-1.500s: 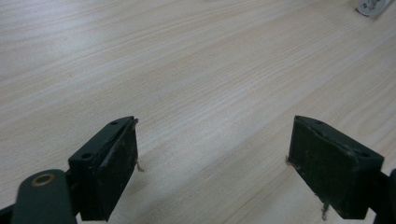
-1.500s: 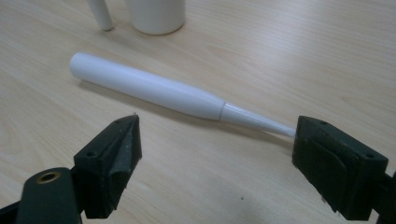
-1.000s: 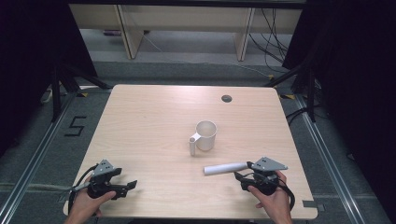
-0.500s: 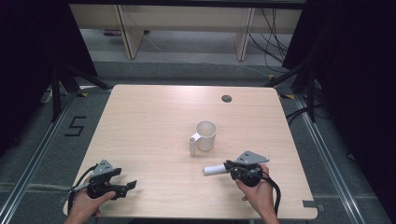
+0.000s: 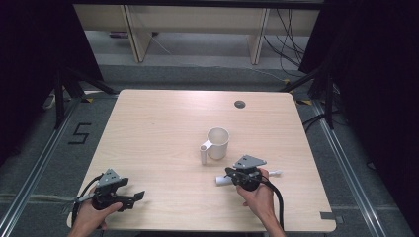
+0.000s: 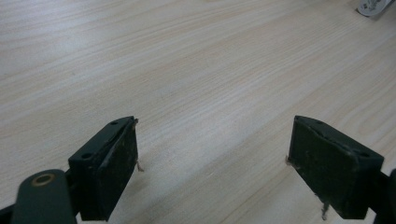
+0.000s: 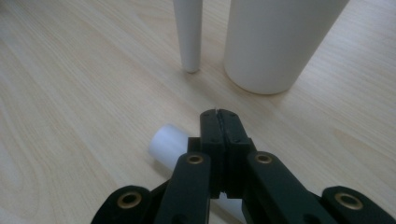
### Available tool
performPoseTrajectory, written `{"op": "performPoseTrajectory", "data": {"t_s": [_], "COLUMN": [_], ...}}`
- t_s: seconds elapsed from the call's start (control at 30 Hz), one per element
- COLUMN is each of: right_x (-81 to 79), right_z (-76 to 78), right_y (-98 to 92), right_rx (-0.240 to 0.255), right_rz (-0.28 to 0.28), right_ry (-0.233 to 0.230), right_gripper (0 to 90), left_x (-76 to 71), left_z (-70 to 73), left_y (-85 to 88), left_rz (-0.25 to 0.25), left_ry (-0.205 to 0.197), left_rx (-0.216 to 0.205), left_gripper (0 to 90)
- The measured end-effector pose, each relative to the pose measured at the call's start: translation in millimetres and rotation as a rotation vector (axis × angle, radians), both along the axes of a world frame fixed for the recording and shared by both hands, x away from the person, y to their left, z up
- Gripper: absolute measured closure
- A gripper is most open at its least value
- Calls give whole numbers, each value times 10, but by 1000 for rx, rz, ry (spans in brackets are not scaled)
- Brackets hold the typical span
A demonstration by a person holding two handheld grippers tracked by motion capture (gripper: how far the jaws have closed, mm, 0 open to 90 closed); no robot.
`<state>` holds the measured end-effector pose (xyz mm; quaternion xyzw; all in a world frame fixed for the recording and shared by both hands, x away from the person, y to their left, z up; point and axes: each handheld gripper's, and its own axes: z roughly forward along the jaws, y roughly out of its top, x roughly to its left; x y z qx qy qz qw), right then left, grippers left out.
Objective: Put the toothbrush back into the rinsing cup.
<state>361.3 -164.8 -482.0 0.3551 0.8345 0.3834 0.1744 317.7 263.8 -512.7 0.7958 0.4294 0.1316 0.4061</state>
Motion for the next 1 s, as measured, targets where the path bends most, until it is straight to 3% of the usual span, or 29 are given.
{"op": "performPoseTrajectory", "data": {"t_s": [0.07, 0.13, 0.17, 0.2, 0.33, 0.47, 0.5, 1.0], "right_x": [19, 25, 43, 46, 74, 104, 87, 75], "right_z": [-22, -47, -58, -59, -69, -94, -94, -128], "right_y": [46, 93, 110, 125, 157, 174, 190, 243], "right_rx": [-9, -14, -19, -27, -23, -30, -22, -43], "right_rz": [4, 7, 13, 21, 14, 5, -14, 22], "right_ry": [9, 26, 4, 15, 20, 28, 64, 73], "right_gripper": [900, 900, 900, 900, 900, 900, 900, 900], "left_x": [-1, -7, -6, -2, 1, -3, -4, -5], "left_z": [-8, 1, 0, -8, -2, -6, -6, 3], "left_y": [-25, -32, -30, -27, -7, -28, -27, -22], "left_rz": [19, 23, 22, 22, 6, 21, 20, 16], "left_ry": [-7, -1, -3, -9, -3, -9, -9, -7], "left_rx": [-30, -29, -30, -37, -9, -38, -38, -32], "left_gripper": [152, 152, 152, 152, 152, 152, 152, 152]}}
